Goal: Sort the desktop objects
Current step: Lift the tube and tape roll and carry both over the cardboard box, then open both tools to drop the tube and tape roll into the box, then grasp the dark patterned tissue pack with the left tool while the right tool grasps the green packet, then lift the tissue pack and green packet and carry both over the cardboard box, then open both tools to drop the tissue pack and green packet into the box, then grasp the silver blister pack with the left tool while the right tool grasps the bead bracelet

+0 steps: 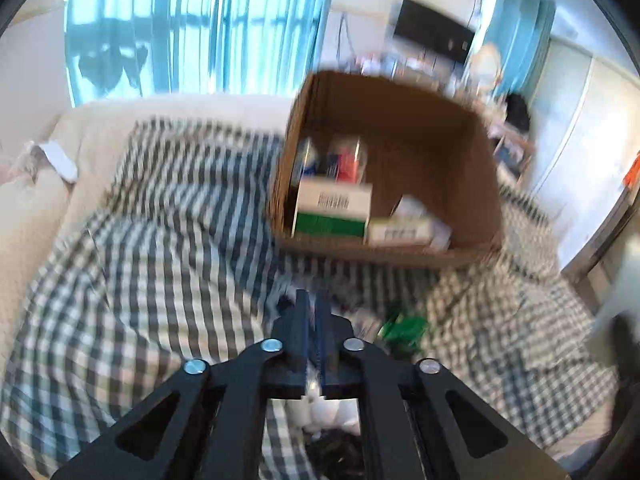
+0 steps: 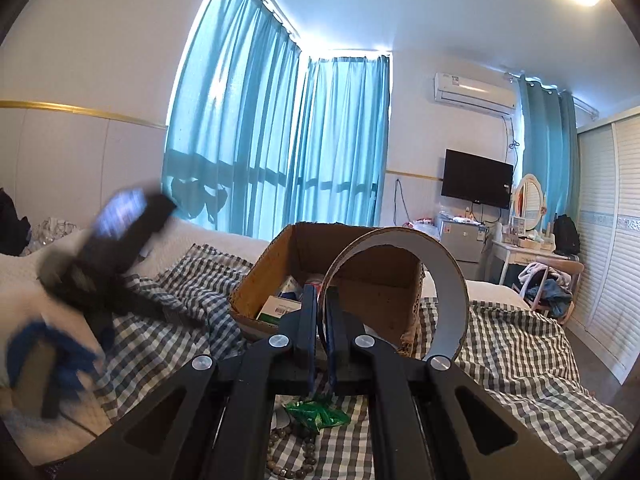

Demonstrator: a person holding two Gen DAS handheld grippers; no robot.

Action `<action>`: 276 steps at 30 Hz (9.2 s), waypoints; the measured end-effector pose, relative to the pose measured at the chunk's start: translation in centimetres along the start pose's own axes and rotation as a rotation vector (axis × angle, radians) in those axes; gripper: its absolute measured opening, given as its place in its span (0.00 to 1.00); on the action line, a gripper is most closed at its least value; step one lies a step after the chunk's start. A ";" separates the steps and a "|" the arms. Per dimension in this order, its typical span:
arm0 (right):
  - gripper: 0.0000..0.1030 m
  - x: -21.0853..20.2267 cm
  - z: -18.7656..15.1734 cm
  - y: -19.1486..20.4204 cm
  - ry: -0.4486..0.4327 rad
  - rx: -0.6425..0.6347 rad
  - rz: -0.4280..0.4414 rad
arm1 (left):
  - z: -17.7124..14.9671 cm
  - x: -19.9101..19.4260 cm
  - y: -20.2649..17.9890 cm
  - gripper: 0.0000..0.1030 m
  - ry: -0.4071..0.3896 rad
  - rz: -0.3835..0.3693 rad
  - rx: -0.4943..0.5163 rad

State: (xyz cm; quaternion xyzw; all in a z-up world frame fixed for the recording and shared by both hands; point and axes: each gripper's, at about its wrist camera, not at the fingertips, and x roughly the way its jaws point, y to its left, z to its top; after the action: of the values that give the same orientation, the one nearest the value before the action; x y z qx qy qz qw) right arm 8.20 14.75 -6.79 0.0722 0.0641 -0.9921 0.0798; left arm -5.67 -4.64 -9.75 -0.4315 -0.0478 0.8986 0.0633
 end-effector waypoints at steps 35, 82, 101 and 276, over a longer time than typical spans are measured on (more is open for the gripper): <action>0.03 0.3 0.6 -1.2 -0.027 0.002 -0.006 | -0.9 2.8 4.2 0.01 0.050 -0.076 -0.174; 0.04 16.1 5.9 -5.8 0.000 0.037 0.055 | 4.8 4.4 1.1 0.07 -0.194 0.037 0.024; 0.71 22.2 1.1 -8.6 0.339 0.131 0.138 | 12.5 9.0 -4.5 0.72 -0.168 -0.028 0.099; 0.74 12.5 -14.6 -1.5 0.520 0.149 0.048 | -5.3 11.5 -3.9 1.00 -0.112 0.166 0.243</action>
State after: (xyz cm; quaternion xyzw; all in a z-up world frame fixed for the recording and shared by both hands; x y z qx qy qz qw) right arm -2.33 16.40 -22.83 0.3316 0.0076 -0.9401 0.0789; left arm -8.37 1.17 -21.32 -0.3725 0.0936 0.9225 0.0379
